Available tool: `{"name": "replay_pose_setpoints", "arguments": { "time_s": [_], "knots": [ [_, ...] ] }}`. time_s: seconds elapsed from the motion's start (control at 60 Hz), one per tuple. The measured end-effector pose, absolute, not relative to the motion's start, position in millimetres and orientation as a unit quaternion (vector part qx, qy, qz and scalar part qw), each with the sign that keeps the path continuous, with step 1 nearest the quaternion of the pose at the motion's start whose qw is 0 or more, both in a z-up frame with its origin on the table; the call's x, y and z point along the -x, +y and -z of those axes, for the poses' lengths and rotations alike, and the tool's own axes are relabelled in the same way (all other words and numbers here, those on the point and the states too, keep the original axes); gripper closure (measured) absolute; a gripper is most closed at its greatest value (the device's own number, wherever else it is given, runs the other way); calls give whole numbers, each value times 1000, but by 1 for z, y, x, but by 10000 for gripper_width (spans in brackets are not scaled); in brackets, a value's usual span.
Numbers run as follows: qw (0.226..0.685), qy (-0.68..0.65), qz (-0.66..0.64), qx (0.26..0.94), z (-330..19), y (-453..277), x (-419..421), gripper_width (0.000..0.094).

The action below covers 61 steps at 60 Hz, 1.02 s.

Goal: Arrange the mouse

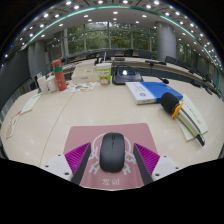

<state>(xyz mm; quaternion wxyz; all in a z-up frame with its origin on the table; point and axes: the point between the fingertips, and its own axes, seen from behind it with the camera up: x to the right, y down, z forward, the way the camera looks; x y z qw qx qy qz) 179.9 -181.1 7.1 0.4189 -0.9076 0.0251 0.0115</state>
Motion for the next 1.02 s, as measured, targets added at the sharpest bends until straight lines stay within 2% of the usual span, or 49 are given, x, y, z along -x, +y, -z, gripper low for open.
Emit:
{"name": "replay_pose_setpoints", "arguments": {
  "time_s": [0.233, 0.483, 0.733, 1.017],
  "knots": [
    [445, 28, 25, 895, -89, -242, -166, 78],
    [476, 23, 65, 877, -174, -367, -128, 76],
    [482, 39, 70, 872, -206, -474, -93, 77],
    [494, 25, 92, 864, -223, -510, -84, 77]
  ]
}}
